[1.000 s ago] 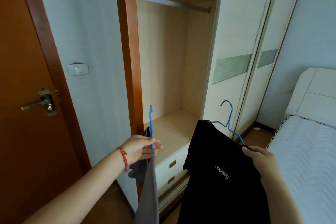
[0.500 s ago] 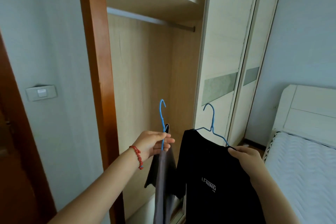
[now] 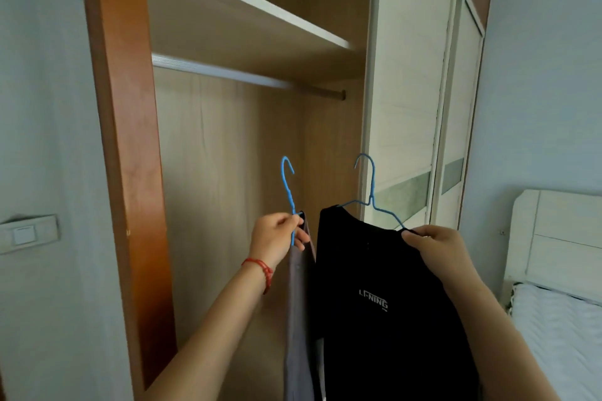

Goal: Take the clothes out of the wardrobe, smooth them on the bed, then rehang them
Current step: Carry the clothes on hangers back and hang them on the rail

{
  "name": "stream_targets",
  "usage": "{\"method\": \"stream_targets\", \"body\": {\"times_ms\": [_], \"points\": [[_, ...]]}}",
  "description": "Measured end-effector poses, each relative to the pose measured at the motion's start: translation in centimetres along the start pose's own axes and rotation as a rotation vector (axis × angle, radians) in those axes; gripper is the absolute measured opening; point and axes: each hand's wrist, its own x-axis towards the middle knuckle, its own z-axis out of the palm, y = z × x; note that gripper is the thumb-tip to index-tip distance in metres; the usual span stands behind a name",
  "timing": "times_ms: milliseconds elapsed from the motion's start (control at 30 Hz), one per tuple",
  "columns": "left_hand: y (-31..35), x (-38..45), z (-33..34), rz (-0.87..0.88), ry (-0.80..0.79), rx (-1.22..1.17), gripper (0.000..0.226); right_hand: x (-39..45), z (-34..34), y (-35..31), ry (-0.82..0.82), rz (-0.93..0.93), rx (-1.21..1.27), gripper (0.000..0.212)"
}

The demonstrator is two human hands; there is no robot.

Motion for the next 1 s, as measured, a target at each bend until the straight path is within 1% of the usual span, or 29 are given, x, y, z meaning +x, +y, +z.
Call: {"method": "stream_targets", "body": {"times_ms": [100, 300, 467, 767, 1000], "points": [[0.5, 3.2, 0.1, 0.086, 0.007, 0.015, 0.031, 2.6, 1.5, -1.8, 0.069, -0.086, -0.049, 0.013], [1.8, 9.6, 0.0, 0.193, 0.098, 0.054, 0.032, 6.6, 3.8, -5.7, 0.104, -0.169, -0.058, 0.016], [2.2, 13.8, -0.4, 0.182, 0.208, 0.021, 0.025, 9.9, 5.9, -7.5, 0.106, -0.198, -0.059, 0.014], [2.7, 20.0, -1.3, 0.144, 0.342, -0.020, 0.021, 15.4, 9.5, -8.9, 0.067, -0.254, -0.009, 0.023], [3.4, 25.7, -1.4, 0.163, 0.385, 0.016, 0.034, 23.0, 12.0, -10.0, -0.057, -0.318, 0.041, 0.025]]}}
